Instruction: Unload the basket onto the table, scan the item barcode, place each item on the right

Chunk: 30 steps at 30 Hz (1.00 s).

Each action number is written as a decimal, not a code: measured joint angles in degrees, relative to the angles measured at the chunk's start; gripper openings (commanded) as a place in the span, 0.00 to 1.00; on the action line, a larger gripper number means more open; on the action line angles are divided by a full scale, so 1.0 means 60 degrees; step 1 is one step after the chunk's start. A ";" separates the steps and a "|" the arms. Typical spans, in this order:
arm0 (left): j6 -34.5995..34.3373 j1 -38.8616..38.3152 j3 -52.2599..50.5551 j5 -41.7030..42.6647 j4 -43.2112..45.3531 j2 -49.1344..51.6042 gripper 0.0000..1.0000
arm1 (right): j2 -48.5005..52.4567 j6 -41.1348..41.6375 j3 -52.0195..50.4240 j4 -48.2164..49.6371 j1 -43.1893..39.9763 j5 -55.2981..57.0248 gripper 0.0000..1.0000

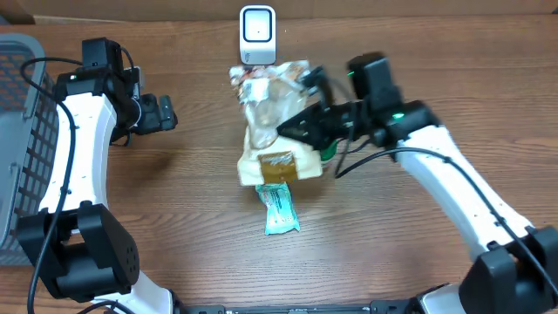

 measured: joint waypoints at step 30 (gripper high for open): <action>0.0000 0.0004 0.0000 -0.1785 -0.0004 0.0000 1.00 | -0.0911 -0.3045 0.0000 -0.1759 -0.2874 -0.3592 0.04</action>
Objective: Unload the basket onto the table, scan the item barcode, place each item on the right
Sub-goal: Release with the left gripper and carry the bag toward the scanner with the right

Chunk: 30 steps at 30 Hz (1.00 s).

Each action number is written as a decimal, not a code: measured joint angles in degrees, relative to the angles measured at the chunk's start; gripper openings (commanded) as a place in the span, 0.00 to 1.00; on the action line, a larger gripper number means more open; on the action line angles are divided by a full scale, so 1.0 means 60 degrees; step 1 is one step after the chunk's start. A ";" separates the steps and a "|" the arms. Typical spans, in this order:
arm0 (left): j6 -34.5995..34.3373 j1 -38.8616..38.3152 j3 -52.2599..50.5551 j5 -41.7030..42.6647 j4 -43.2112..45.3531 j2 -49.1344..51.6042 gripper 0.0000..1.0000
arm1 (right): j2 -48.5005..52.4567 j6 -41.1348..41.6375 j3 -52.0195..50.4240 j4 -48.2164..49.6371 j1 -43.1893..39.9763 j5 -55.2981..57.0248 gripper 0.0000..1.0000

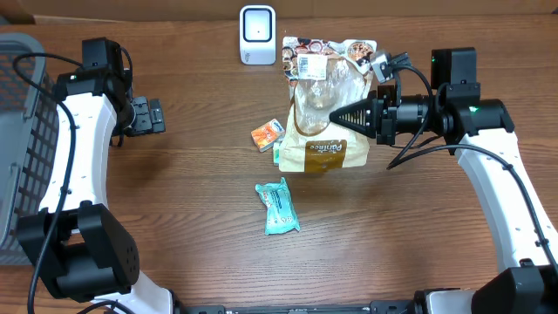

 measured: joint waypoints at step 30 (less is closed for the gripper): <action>0.0000 0.0000 -0.0004 -0.0007 -0.0007 0.0000 1.00 | 0.5147 -0.1606 0.3712 0.6328 0.4258 1.7642 0.04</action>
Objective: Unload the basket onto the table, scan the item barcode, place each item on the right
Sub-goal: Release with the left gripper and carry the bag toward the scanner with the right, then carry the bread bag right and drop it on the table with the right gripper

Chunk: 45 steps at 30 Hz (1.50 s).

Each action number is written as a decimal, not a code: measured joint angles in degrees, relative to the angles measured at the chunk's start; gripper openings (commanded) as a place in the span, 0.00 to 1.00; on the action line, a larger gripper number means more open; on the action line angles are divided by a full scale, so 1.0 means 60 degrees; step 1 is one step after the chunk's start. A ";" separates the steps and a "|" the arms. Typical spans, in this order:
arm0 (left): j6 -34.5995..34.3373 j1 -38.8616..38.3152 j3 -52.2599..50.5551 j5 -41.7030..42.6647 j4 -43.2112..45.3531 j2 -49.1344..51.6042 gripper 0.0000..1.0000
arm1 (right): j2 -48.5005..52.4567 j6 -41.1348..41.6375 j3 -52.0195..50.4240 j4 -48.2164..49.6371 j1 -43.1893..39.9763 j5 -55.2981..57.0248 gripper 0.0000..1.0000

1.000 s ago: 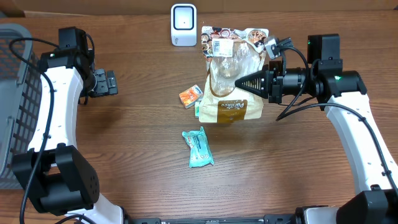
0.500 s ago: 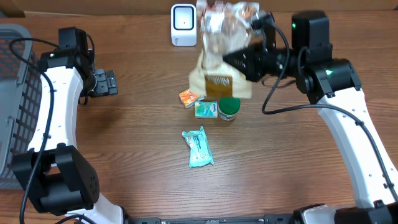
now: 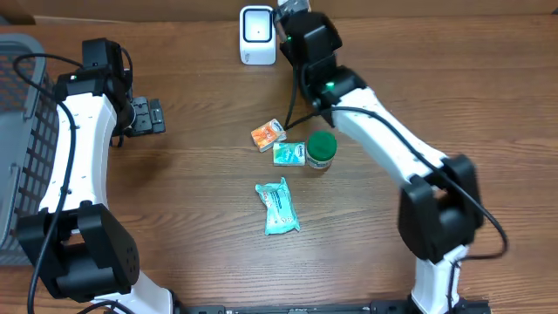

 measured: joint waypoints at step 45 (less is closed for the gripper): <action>0.0000 -0.0004 0.0000 -0.0036 0.0000 0.0000 1.00 | 0.2142 -0.9227 -0.0058 0.5490 0.0823 -0.0058 0.04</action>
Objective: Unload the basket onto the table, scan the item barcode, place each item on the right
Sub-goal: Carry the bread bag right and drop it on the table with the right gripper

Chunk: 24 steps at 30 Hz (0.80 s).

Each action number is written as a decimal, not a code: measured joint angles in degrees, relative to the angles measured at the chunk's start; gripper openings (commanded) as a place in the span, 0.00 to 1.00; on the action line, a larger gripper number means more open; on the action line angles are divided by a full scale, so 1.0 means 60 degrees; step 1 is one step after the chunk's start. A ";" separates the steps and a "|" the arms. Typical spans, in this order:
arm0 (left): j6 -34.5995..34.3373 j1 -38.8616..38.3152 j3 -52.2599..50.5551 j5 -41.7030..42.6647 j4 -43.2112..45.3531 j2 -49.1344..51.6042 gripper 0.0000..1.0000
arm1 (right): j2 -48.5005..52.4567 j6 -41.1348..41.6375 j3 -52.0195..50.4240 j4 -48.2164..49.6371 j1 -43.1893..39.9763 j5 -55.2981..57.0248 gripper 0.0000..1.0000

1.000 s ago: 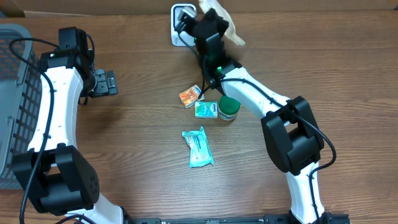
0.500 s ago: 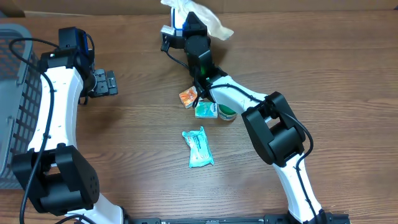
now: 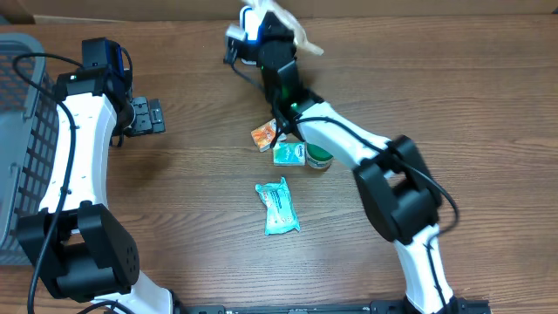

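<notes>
The white barcode scanner (image 3: 248,23) stands at the table's far edge, mostly covered by my right arm. My right gripper (image 3: 272,26) hangs right over it. A crumpled tan and clear snack bag (image 3: 295,31) sticks out beside the gripper, off the table, and seems to be held; the fingers themselves are hidden under the wrist. The bag's barcode does not show. My left gripper (image 3: 153,115) hovers far to the left with nothing in it, and its jaws are too dark to read.
On the table below the scanner lie an orange packet (image 3: 266,135), a small teal packet (image 3: 289,154), a green-lidded jar (image 3: 322,160) and a longer teal packet (image 3: 279,208). A grey basket (image 3: 17,131) fills the left edge.
My right arm has shifted left from beside the scanner to right over it, and a corner of the bag now shows by the gripper. The left arm has not moved.
My right gripper first held the snack bag over the items just below the scanner. Then it held the bag to the scanner's right, uncovering the packets and jar. Then the arm reached up beside the scanner, and now it covers it.
</notes>
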 measured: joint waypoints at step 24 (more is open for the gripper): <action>0.0000 0.0004 -0.0004 -0.0025 -0.0018 0.0000 1.00 | -0.7737 1.3529 -0.2149 -1.3052 -0.8867 -0.9519 0.04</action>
